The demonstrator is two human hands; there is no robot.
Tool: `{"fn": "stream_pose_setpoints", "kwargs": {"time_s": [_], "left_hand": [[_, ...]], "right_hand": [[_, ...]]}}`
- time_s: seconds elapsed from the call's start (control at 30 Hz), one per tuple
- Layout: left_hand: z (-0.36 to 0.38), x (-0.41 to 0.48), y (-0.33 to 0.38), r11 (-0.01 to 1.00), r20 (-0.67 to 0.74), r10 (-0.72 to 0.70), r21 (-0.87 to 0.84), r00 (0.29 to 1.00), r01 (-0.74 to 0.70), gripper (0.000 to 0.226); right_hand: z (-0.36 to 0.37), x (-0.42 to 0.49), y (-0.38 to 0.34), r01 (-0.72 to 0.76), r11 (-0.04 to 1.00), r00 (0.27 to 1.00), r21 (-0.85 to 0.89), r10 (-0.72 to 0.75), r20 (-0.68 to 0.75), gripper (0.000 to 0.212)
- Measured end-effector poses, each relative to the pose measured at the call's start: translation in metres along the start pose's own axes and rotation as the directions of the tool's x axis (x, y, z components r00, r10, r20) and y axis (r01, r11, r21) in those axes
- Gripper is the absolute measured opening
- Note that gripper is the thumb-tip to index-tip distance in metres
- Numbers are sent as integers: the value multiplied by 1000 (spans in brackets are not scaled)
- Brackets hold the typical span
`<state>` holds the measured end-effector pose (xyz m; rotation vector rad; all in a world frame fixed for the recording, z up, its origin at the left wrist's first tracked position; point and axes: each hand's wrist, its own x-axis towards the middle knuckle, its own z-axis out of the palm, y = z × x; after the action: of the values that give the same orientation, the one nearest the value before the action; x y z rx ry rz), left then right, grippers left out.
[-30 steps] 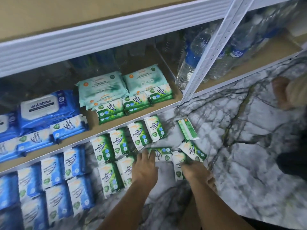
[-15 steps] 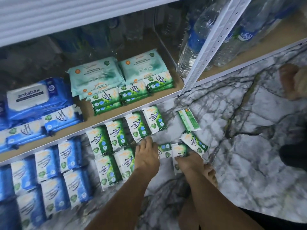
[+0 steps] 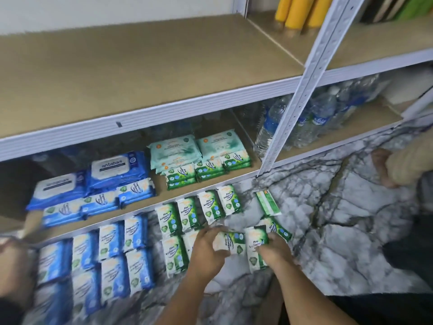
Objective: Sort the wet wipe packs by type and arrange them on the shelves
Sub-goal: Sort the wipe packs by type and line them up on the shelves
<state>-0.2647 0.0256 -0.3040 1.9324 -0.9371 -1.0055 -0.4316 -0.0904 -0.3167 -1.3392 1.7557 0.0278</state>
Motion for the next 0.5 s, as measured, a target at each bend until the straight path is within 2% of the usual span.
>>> {"fn": "stream_pose_setpoints", "kwargs": {"time_s": [0.03, 0.1, 0.17, 0.3, 0.37, 0.43, 0.5], "left_hand": [[-5, -8, 2, 997, -29, -27, -80, 999, 25, 68], [-13, -20, 5, 967, -66, -85, -248, 994, 66, 75], [-19, -29, 7, 930, -91, -123, -358, 988, 83, 66], [-31, -43, 11, 920, -128, -187, -371, 974, 128, 34], [-33, -50, 9, 951, -137, -178, -279, 974, 134, 23], [-32, -56, 7, 964, -127, -182, -218, 975, 152, 18], [-29, -61, 7, 934, -47, -218, -301, 975, 194, 28]], "right_hand": [[-3, -8, -2, 26, 999, 1000, 29, -26, 10, 41], [-3, -20, -2, 90, 990, 995, 107, -93, 24, 74], [0, -23, 3, 151, 976, 986, 159, -160, 43, 95], [8, -17, 19, 262, 956, 960, 134, -272, 63, 78], [1, -41, 9, 280, 948, 953, 148, -293, 73, 72], [-1, -46, 9, 289, 947, 949, 137, -302, 90, 68], [-2, -45, 12, 283, 948, 949, 148, -299, 103, 65]]}}
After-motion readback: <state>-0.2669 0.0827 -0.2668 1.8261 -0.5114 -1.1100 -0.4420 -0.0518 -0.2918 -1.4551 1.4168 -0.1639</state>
